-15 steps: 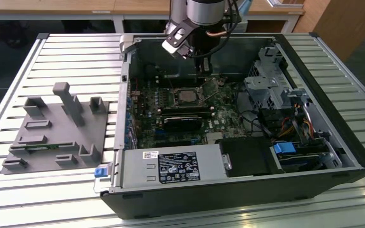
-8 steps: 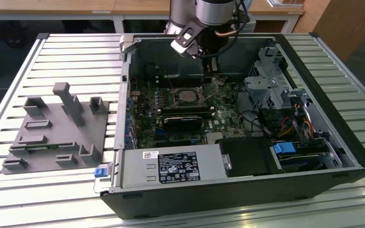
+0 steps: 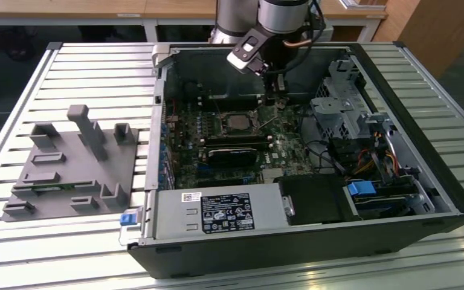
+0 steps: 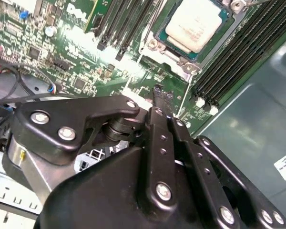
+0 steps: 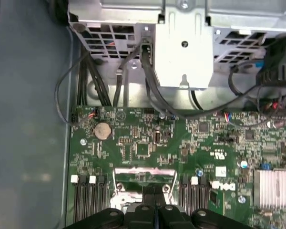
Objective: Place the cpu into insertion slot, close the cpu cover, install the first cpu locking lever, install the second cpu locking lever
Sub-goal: 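Close the cpu cover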
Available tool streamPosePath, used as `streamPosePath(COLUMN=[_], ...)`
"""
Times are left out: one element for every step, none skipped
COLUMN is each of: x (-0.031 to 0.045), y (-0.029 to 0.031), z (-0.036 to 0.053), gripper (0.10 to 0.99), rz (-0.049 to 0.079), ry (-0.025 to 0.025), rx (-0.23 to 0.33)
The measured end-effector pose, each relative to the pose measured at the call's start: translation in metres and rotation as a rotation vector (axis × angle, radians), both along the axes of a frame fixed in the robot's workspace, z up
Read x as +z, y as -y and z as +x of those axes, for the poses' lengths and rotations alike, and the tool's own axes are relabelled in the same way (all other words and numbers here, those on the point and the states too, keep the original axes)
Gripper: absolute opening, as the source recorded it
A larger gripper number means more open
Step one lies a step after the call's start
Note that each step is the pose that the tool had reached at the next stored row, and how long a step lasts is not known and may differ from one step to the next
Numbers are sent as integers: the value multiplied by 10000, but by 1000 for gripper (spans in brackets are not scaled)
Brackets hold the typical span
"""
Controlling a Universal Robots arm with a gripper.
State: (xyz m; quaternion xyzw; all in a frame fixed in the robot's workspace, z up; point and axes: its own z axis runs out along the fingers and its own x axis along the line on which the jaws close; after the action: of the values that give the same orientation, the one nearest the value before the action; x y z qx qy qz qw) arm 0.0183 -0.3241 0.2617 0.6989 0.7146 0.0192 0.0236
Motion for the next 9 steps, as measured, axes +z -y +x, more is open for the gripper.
streamPosePath(x=[-4,-8,-13,-15,-18,-20,-22,-24,-26], y=[0,0,0,-2,-5,-9,-13,-17,-20], z=[5,11,20,34,50,64,75,87,99], gripper=[110,110,110,110,110,110,110,110,110], rz=[-1,-2,-1,-3,-2,-2,-1,-1,0], ry=[0,0,0,-1,-1,-1,-1,-1,-1], rx=[91,167,231,263,275,279,279,278,278])
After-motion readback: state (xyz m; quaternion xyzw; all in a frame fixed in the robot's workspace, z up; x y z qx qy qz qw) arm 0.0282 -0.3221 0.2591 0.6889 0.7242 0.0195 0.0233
